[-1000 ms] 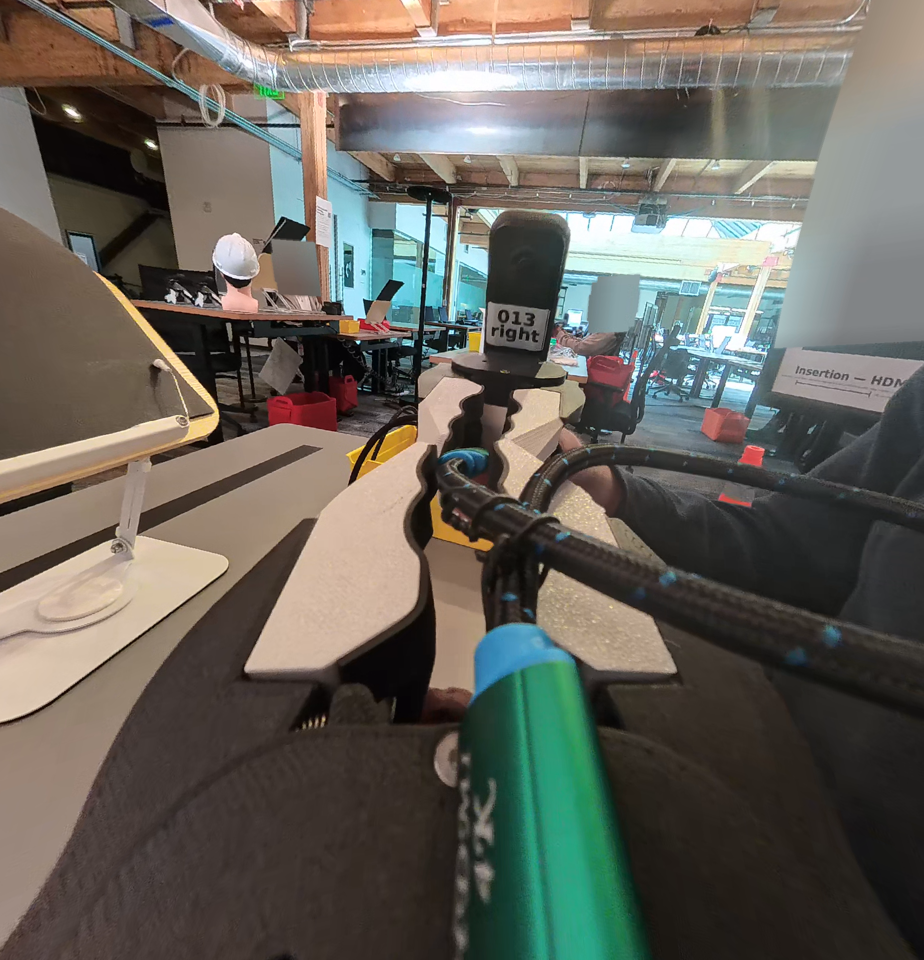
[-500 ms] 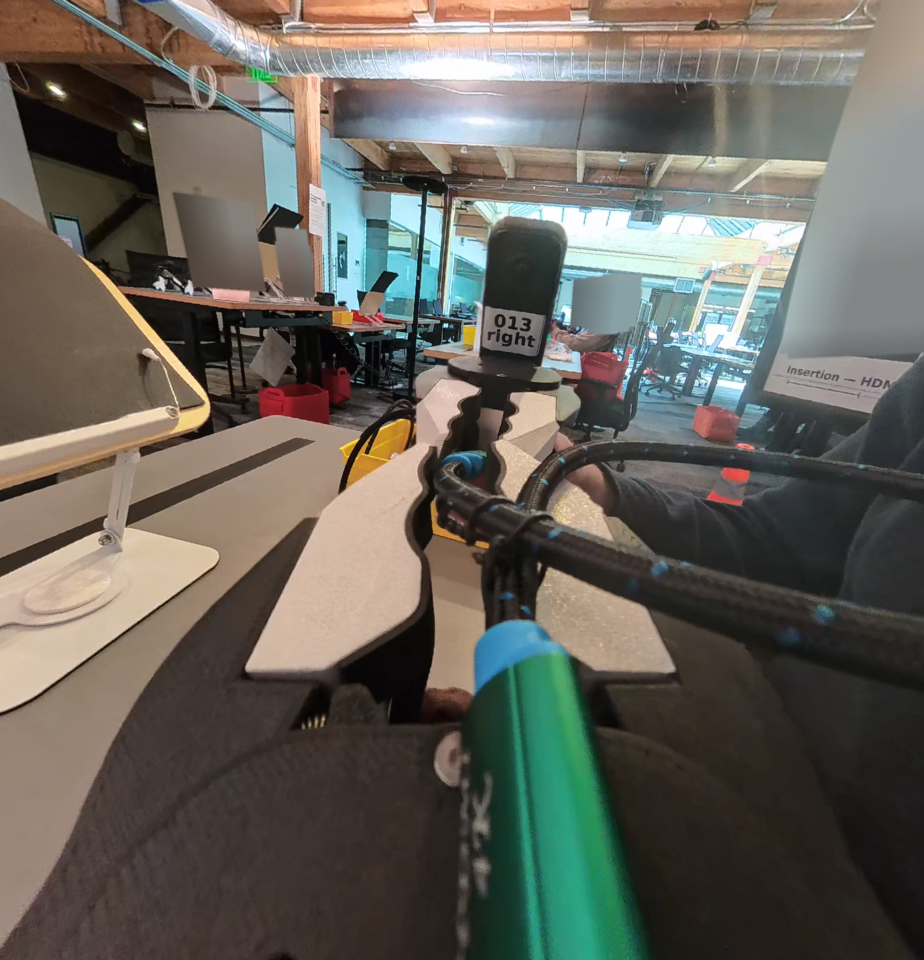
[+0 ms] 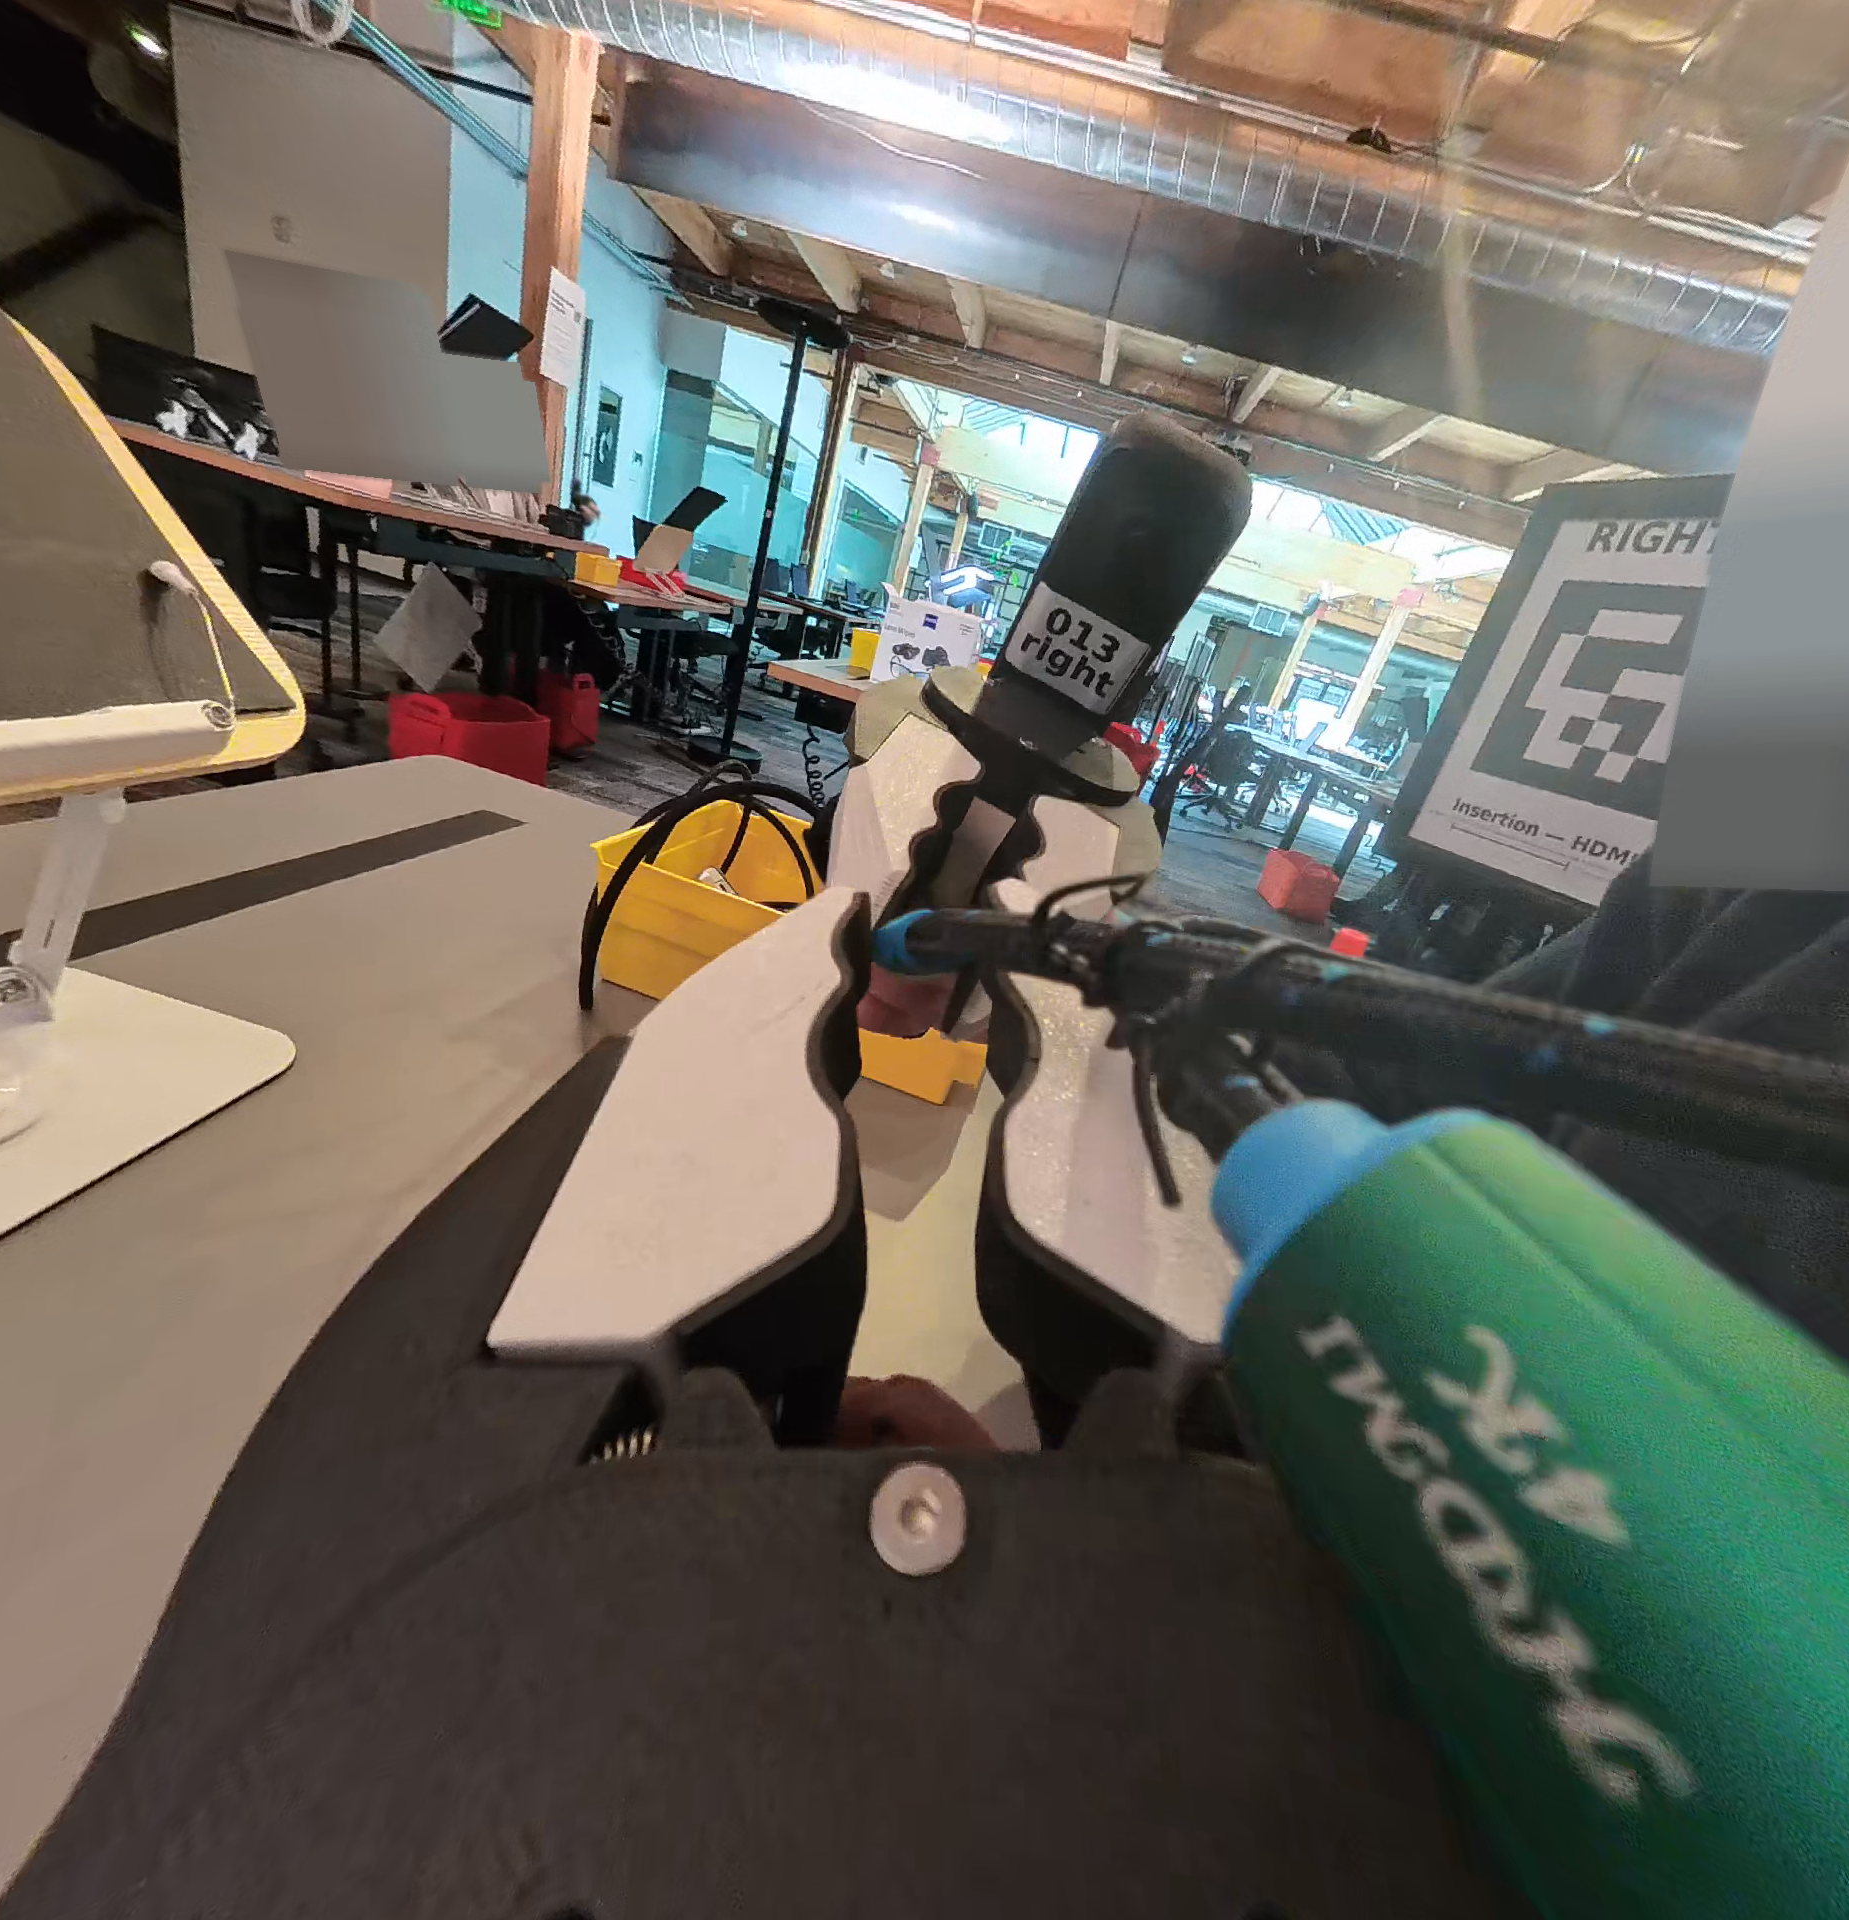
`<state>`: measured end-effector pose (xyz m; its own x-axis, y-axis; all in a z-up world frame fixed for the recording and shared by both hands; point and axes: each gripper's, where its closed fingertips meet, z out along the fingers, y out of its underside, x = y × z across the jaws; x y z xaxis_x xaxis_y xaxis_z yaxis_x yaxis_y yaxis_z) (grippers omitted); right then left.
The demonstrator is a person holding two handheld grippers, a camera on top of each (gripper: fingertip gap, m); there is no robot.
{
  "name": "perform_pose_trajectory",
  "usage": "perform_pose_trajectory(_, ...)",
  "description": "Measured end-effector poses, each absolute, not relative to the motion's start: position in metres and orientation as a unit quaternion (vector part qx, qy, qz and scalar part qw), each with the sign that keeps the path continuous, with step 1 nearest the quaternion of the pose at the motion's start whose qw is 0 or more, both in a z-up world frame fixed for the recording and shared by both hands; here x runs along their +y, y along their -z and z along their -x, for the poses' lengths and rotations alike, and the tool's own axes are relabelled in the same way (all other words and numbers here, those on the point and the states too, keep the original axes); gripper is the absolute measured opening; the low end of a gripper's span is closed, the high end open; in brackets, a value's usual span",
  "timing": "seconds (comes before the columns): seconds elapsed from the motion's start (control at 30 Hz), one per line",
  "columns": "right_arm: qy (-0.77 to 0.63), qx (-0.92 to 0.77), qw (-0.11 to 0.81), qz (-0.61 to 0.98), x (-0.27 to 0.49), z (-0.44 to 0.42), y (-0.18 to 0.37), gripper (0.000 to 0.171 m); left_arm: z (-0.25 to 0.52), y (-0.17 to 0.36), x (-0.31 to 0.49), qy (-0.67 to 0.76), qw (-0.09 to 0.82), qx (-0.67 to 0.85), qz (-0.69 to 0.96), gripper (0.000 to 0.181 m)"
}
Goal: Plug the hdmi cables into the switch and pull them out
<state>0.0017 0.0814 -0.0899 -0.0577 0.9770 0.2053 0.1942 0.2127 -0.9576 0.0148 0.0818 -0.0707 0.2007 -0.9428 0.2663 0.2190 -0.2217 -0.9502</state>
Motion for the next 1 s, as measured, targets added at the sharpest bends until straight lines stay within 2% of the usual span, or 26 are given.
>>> perform_pose_trajectory(0.4, -0.420, -0.591, 0.492, 0.482, 0.082, -0.002, 0.087, 0.016, -0.014, 0.072, 0.080, 0.520, 0.544, 0.347, 0.560, 0.017)
perform_pose_trajectory(0.73, -0.638, -0.483, 0.361, 0.480, 0.072, -0.005, 0.080, 0.019, -0.014, 0.067, 0.073, 0.469, 0.584, 0.385, 0.539, 0.013)
perform_pose_trajectory(1.0, -0.735, -0.402, 0.323, 0.441, 0.068, -0.001, 0.065, 0.020, -0.010, 0.053, 0.068, 0.425, 0.635, 0.398, 0.508, 0.011)
